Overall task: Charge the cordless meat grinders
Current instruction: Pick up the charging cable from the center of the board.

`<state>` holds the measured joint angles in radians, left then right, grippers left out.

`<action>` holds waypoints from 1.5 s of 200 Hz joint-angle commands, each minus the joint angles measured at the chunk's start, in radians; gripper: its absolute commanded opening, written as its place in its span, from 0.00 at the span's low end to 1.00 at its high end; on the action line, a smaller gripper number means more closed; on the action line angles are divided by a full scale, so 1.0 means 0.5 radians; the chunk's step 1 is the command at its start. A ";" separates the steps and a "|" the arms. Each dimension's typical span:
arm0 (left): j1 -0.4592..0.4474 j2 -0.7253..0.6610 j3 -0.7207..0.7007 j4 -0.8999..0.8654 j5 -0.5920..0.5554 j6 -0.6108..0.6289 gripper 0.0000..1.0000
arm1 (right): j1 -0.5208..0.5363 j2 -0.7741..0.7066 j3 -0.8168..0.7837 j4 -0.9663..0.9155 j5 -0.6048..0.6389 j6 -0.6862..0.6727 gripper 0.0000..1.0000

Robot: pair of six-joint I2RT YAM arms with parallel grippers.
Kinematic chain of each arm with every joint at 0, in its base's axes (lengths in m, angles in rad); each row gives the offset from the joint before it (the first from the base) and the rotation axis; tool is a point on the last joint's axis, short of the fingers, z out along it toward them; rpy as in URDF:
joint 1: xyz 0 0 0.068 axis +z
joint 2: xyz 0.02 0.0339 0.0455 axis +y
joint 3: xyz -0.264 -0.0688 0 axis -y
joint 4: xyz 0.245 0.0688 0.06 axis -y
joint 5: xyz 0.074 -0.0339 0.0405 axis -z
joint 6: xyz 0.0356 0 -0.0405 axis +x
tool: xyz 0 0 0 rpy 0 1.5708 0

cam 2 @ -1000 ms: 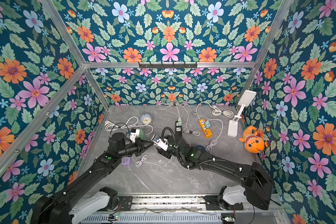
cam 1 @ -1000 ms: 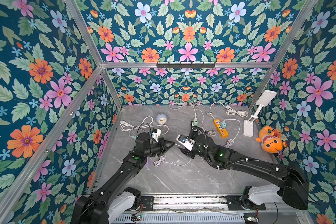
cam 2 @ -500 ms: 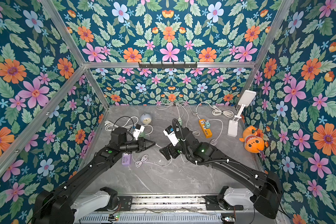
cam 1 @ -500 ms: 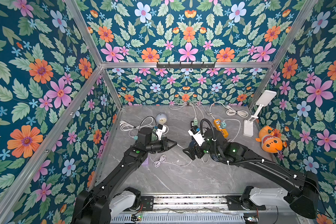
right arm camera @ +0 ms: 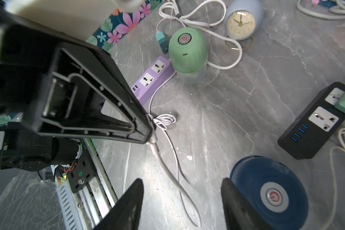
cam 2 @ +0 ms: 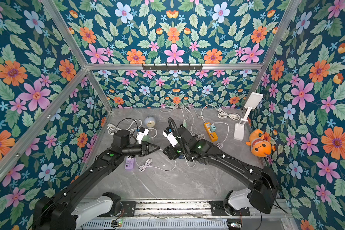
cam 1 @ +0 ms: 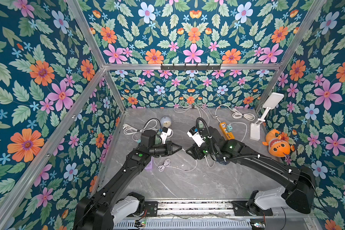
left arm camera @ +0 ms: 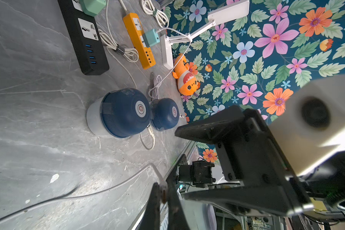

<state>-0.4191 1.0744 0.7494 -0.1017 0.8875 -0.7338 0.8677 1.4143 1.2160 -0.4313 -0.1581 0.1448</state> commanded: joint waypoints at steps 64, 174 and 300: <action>0.003 -0.005 -0.007 -0.048 0.113 0.077 0.00 | 0.001 0.205 0.154 -0.039 -0.207 -0.120 0.35; 0.004 -0.004 -0.026 -0.050 0.134 0.070 0.00 | 0.001 0.313 0.272 -0.090 -0.229 -0.164 0.31; 0.055 0.040 0.063 -0.255 -0.119 0.091 0.56 | 0.001 0.246 0.205 -0.045 -0.221 -0.161 0.00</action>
<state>-0.4133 1.0882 0.7425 -0.1410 0.9253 -0.7200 0.8680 1.5452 1.3254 -0.4755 -0.3058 0.0616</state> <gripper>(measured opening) 0.444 0.073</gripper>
